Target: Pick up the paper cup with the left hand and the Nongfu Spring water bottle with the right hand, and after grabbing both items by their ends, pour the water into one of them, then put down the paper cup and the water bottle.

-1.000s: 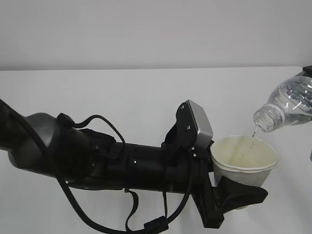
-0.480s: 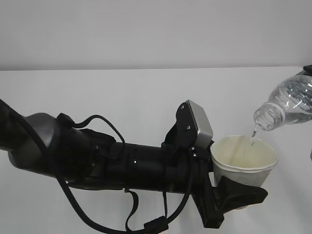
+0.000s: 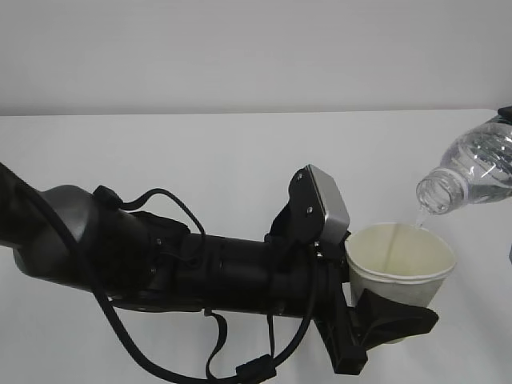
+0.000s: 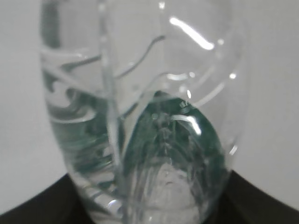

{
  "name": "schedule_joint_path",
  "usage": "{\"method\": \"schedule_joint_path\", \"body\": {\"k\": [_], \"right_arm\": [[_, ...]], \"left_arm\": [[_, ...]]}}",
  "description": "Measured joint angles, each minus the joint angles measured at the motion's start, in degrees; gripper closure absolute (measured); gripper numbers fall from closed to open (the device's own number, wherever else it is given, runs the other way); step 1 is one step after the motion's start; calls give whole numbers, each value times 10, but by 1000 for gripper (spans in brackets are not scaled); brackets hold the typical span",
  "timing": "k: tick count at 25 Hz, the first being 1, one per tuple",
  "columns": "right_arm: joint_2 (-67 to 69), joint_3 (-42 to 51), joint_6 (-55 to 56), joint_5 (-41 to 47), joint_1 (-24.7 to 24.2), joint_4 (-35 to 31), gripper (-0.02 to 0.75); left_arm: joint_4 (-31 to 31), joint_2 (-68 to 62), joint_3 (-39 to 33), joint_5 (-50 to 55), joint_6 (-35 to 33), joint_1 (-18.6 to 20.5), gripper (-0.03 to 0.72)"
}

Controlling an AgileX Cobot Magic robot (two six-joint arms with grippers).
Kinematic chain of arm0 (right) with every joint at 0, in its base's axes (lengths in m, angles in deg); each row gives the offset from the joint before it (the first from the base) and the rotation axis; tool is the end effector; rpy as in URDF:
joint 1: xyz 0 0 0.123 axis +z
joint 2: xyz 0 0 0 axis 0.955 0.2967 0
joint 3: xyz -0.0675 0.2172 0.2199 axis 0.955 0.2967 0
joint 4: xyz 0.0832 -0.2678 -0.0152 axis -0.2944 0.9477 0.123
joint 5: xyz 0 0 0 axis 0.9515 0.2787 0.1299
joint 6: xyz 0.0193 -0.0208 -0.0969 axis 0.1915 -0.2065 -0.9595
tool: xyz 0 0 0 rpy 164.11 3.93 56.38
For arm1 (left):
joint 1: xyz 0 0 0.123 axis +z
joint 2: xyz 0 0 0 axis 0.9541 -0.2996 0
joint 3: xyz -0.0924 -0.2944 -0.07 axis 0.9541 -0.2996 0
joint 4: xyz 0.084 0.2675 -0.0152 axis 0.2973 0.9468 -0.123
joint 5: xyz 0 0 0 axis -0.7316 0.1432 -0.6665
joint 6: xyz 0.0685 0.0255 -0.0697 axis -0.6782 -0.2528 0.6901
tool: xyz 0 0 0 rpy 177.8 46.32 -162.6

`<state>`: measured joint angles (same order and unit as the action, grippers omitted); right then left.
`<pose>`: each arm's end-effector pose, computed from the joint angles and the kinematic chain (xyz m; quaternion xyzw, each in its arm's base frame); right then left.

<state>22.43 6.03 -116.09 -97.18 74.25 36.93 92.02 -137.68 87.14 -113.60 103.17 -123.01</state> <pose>0.2089 0.0294 0.2492 -0.6137 0.4542 -0.3981 0.5084 0.2207 -0.3670 0.1365 0.5021 0.5882 -0.4843 0.4090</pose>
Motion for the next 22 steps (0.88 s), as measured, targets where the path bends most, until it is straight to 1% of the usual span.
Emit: {"method": "schedule_joint_path", "body": {"k": [22], "right_arm": [[0, 0, 0, -1, 0, 0, 317]], "left_arm": [[0, 0, 0, 2, 0, 0, 234]]}}
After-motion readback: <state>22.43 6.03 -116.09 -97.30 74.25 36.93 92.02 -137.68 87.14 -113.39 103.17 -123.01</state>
